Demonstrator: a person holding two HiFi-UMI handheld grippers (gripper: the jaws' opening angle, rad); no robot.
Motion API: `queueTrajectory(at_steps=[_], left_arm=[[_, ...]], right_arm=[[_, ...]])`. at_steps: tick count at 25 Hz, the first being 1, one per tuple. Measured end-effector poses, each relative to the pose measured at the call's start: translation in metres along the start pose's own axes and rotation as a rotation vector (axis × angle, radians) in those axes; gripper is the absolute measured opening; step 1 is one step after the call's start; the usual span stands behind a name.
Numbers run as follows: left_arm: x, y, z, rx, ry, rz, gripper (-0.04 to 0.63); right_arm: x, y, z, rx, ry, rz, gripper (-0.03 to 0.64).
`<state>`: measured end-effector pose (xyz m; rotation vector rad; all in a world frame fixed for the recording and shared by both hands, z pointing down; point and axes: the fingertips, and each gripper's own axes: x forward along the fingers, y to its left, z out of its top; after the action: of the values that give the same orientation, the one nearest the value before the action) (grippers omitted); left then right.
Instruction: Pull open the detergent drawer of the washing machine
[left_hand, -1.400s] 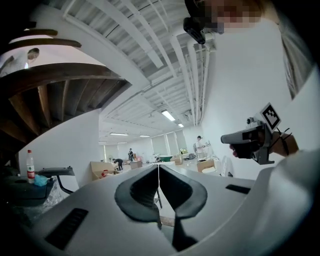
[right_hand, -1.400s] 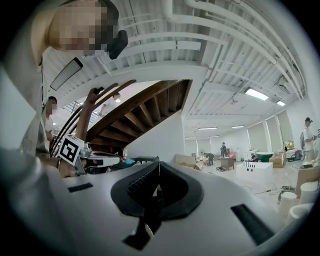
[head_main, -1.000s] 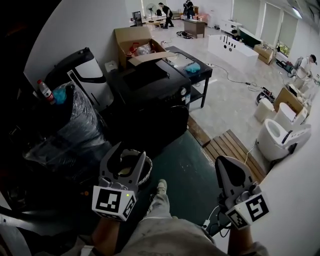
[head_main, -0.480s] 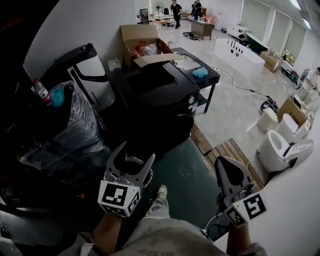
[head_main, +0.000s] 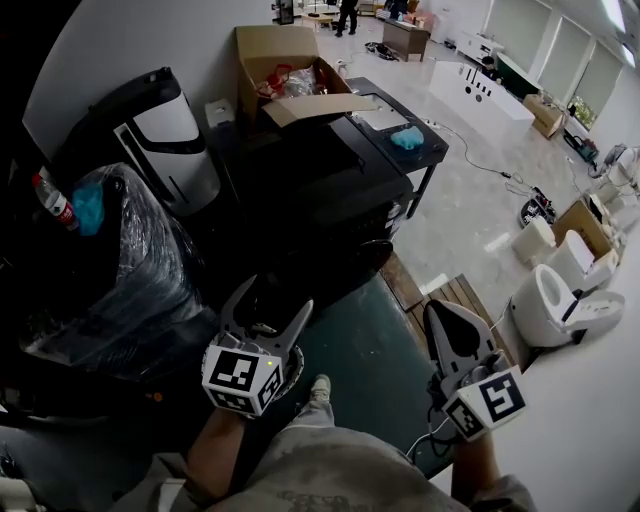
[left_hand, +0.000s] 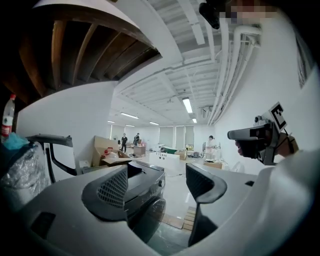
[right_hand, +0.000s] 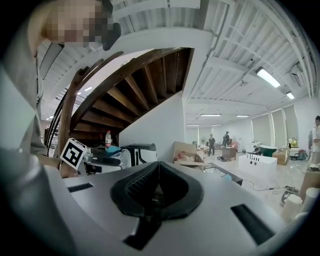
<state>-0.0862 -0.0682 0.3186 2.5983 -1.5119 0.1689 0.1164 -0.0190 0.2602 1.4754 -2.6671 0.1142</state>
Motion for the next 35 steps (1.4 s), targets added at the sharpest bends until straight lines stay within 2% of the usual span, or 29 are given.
queueTrajectory(at_steps=[3,7,9,11,14,20,24,29,35], left_arm=[[0.031,0.022,-0.018,-0.086,0.024,-0.019,0.371],[0.066,0.042,-0.049,-0.113,0.085,-0.046,0.373],[0.08,0.052,-0.061,-0.161,0.101,-0.055,0.373],[0.092,0.062,-0.073,-0.257,0.107,-0.063,0.373],[0.104,0.077,-0.092,-0.447,0.112,-0.06,0.373],[0.124,0.098,-0.133,-0.69,0.118,-0.024,0.373],[0.139,0.108,-0.161,-0.825,0.111,-0.006,0.373],[0.152,0.123,-0.196,-0.961,0.077,0.059,0.377],[0.17,0.137,-0.233,-1.075,0.024,0.156,0.385]], right_arm=[[0.035,-0.011,-0.004,0.009,0.018,-0.004,0.031],[0.076,-0.022,-0.013,0.023,0.04,-0.014,0.031],[0.093,-0.026,-0.016,0.027,0.051,-0.015,0.031],[0.108,-0.028,-0.02,0.036,0.067,-0.017,0.031],[0.124,-0.029,-0.029,0.045,0.096,-0.004,0.031],[0.15,-0.035,-0.052,0.065,0.153,0.018,0.031],[0.172,-0.034,-0.062,0.103,0.141,0.072,0.031],[0.196,-0.037,-0.08,0.131,0.154,0.129,0.031],[0.223,-0.049,-0.103,0.122,0.189,0.198,0.031]])
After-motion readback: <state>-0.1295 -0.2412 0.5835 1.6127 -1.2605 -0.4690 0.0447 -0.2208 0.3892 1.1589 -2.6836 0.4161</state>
